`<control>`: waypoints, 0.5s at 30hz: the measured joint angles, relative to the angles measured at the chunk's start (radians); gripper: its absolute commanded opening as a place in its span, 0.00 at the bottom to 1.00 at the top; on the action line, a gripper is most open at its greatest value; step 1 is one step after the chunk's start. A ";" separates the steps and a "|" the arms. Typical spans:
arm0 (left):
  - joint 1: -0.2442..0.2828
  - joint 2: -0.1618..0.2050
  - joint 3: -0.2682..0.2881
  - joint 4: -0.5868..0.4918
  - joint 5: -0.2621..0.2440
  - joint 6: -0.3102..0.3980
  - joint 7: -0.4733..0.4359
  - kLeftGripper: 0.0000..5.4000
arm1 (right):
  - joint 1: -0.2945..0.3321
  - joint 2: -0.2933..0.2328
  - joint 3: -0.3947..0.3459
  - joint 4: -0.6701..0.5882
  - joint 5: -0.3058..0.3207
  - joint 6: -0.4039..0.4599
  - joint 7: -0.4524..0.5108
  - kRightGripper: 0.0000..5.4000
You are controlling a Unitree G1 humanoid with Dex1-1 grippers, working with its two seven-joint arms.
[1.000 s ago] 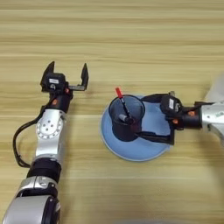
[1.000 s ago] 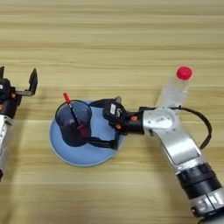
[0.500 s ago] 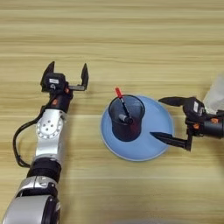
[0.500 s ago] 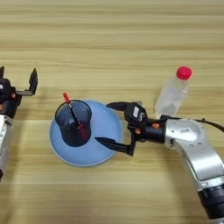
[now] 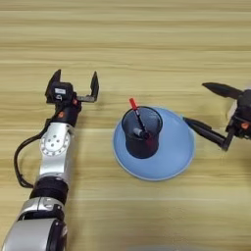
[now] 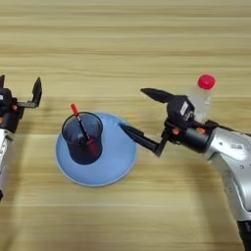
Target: Move the objects on the table
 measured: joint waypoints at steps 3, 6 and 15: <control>0.000 0.001 0.000 0.000 0.000 0.000 0.000 1.00 | 0.003 0.025 -0.036 -0.044 0.015 0.000 -0.068 1.00; 0.000 0.002 0.000 0.000 0.000 0.000 0.000 1.00 | -0.012 0.036 -0.070 -0.086 0.038 0.001 -0.128 1.00; -0.001 0.007 0.001 0.000 0.000 0.000 0.000 1.00 | -0.115 0.040 -0.127 -0.164 0.064 0.117 -0.345 1.00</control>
